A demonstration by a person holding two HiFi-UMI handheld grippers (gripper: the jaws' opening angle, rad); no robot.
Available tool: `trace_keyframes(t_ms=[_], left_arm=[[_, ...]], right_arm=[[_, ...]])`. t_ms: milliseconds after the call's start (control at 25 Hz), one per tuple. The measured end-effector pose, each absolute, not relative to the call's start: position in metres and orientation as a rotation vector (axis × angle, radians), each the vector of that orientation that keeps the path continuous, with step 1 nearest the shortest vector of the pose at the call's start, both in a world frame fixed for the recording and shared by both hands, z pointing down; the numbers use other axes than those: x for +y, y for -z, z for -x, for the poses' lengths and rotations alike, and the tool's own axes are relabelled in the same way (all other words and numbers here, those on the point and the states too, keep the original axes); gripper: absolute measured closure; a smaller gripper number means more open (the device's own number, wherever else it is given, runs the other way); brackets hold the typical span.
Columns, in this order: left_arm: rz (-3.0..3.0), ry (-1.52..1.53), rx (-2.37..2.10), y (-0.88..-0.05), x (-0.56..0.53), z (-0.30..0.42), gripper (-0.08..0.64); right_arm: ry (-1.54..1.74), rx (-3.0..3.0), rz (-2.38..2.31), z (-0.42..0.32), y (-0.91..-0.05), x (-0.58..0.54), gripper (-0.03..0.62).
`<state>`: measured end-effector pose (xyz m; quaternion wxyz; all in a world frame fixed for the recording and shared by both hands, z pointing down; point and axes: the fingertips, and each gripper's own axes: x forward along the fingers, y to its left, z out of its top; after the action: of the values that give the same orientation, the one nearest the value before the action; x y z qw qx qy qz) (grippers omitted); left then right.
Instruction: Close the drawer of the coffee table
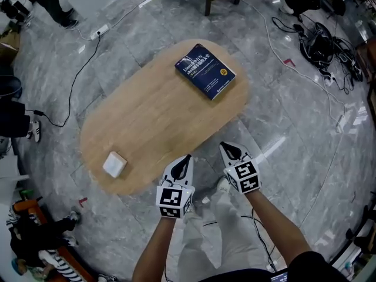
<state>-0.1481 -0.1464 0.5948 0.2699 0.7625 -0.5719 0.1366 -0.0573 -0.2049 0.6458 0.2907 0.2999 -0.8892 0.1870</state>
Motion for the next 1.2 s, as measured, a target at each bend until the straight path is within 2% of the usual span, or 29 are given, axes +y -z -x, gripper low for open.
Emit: trace_keyframes(t_ms=[520, 1200], left_arm=[[-2.097, -0.227, -1.574, -0.486, -0.124, 0.142, 0.561], [-2.290, -0.269, -1.590, -0.371, -0.074, 0.146, 0.561]], right_arm=[[-0.395, -2.487, -0.710, 0.079, -0.527, -0.158, 0.581], [-0.369, -2.648, -0.770, 0.107, -0.396, -0.109, 0.581]])
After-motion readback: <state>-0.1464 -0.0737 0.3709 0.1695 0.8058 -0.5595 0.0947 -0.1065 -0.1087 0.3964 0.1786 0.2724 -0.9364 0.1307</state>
